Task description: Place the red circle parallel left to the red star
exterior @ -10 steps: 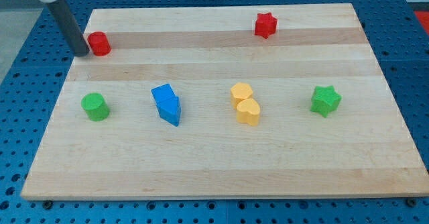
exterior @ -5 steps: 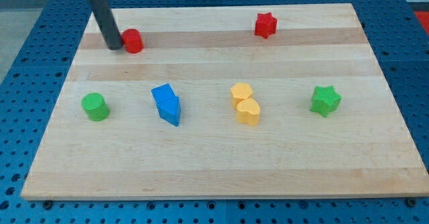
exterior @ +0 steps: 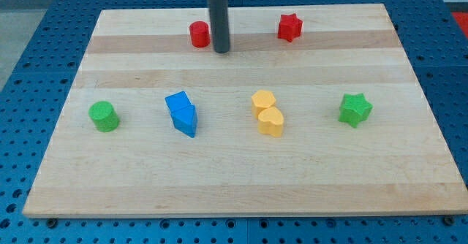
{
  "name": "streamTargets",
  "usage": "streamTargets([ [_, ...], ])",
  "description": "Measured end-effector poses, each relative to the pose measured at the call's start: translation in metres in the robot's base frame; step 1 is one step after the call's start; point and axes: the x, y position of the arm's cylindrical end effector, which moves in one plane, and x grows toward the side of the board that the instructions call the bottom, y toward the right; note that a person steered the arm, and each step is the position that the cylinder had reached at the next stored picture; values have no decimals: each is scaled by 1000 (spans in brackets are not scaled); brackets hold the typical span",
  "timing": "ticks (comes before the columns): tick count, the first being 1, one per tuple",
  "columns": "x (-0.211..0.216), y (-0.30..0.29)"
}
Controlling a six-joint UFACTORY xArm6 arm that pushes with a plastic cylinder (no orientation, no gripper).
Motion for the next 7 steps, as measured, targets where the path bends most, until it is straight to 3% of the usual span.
streamTargets([
  [3, 51, -46],
  [5, 24, -82],
  [6, -26, -84],
  [7, -26, -84],
])
